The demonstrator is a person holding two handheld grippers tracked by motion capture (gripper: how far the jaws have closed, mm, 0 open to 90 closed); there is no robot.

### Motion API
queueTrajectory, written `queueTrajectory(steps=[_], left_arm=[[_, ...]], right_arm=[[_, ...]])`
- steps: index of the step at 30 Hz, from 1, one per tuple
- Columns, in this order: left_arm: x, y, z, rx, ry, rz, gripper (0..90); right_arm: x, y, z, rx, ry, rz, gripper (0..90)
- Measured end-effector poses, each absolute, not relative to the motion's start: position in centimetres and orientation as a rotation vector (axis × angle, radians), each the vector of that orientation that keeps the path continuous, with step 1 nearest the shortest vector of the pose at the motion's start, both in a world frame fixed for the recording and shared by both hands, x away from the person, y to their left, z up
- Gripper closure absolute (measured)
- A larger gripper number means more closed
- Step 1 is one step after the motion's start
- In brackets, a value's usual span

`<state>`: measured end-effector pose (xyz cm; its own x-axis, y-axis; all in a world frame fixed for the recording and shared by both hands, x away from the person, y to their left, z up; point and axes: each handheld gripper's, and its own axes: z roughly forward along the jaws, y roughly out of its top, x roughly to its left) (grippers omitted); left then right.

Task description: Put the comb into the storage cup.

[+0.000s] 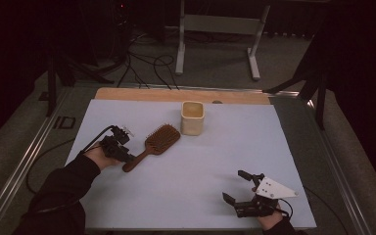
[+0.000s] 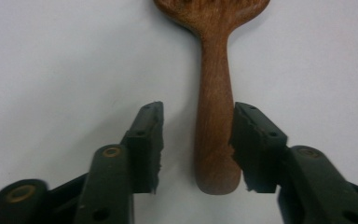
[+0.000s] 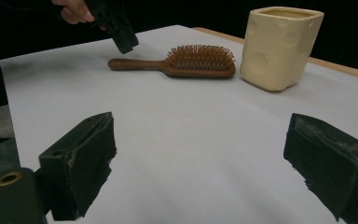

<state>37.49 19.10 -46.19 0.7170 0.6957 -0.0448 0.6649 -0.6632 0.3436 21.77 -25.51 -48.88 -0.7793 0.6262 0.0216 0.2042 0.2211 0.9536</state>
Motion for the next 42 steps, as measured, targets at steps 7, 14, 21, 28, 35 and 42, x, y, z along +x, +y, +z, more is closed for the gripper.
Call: queueTrajectory(steps=[7,14,21,28,35,42], left_arm=[[37.7,18.0,-45.8,2.616,1.090,0.133,25.9],[38.2,16.9,-45.8,2.626,1.128,0.049,0.3],[38.9,15.6,-45.9,2.601,1.192,0.045,0.1],[39.8,14.9,-46.2,2.584,1.224,0.030,0.2],[40.2,14.5,-47.1,2.603,1.215,0.010,1.2],[41.0,14.7,-47.6,2.610,1.212,-0.006,11.2]], right_arm=[[21.7,-25.5,-48.9,0.771,2.133,1.578,8.6],[21.7,-25.5,-48.9,0.766,2.139,1.577,8.7],[21.7,-25.5,-48.9,0.764,2.139,1.577,8.6],[21.7,-25.5,-48.9,0.768,2.139,1.582,8.7],[21.7,-25.5,-48.9,0.765,2.142,1.580,8.6],[21.7,-25.5,-48.9,0.766,2.142,1.578,8.6]])
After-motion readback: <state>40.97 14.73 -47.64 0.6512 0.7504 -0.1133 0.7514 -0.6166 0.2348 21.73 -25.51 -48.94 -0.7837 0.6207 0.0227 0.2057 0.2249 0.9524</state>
